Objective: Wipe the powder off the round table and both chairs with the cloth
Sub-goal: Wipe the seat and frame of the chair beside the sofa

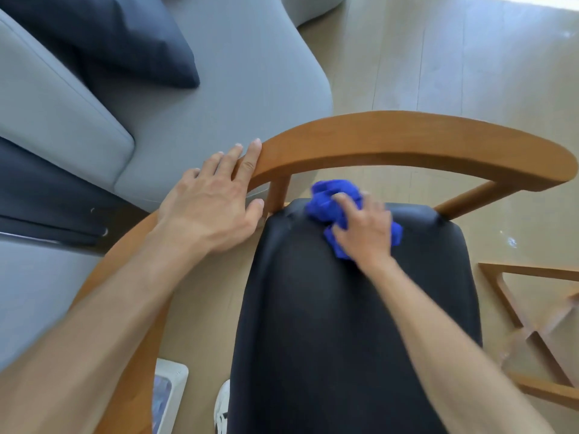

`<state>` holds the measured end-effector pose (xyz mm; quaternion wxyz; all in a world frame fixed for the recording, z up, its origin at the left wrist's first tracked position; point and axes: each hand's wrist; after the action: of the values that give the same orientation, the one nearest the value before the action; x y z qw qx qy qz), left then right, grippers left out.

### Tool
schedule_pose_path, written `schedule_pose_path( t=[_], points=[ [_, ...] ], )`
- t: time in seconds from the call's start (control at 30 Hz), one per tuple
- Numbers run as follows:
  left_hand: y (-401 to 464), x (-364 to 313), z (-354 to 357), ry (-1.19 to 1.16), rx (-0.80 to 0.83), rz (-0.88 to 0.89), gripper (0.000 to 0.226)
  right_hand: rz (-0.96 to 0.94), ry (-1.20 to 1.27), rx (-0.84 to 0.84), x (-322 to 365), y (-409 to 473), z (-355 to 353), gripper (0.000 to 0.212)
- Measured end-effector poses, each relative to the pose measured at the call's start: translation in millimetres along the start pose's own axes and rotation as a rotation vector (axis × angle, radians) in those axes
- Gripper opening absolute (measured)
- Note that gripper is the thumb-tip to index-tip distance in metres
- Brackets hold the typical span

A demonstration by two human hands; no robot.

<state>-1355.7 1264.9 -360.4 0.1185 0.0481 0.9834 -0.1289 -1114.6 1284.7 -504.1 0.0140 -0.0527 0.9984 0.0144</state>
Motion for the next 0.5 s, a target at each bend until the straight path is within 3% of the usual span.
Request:
schedule_pose_path(
  t=[0.07, 0.17, 0.23, 0.3, 0.37, 0.5],
  points=[
    [-1, -2, 0, -0.001, -0.003, -0.006, 0.074, 0.199, 0.012, 0.053, -43, 10, 6, 0.054],
    [0, -3, 0, -0.015, -0.002, 0.004, 0.074, 0.450, 0.102, -0.011, -87, -25, 8, 0.057],
    [1, -2, 0, -0.024, -0.007, 0.010, 0.074, 0.662, 0.149, -0.022, -82, -34, 10, 0.058],
    [1, -2, 1, -0.028, -0.010, 0.011, 0.074, 0.756, 0.183, -0.023, -52, -21, 9, 0.059],
    [2, -3, 2, -0.029, -0.011, 0.017, 0.074, 0.656, 0.187, 0.000, -6, -13, 8, 0.061],
    [3, -2, 3, -0.036, -0.014, 0.018, 0.076, 0.230, 0.202, 0.056, 98, -34, 1, 0.059]
  ],
)
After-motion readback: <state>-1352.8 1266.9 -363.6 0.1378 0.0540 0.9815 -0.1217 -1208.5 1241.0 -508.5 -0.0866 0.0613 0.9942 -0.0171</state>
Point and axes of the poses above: each hand's wrist, its own y-axis towards the middle knuckle, its own z-axis out of the palm, x = y × z, and after that the axes turned 13 degrees about -y, right-handed
